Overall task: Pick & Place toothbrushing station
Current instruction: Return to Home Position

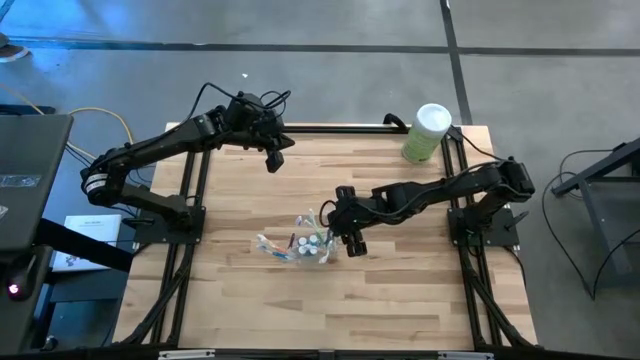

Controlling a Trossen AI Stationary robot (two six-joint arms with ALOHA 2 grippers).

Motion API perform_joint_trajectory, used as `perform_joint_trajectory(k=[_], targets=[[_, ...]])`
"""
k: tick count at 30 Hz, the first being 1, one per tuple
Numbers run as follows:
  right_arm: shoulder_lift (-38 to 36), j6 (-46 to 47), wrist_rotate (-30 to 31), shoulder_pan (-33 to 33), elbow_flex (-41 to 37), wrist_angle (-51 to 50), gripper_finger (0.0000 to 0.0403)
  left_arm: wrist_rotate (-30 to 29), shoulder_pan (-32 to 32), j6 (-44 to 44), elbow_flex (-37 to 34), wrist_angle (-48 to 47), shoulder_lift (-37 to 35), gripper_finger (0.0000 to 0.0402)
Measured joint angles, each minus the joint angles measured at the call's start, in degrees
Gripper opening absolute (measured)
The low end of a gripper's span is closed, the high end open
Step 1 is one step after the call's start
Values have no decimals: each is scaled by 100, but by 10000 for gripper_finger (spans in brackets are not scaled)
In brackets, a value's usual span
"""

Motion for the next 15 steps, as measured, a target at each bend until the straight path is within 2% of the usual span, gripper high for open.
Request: perform_joint_trajectory(k=[4,15], targets=[[-55,-27,11,-1,0,-27,223,-3,0,0,0,0,0,3],[-464,-165,362,136,5,25,221,-1,0,-88,0,-22,0,3]])
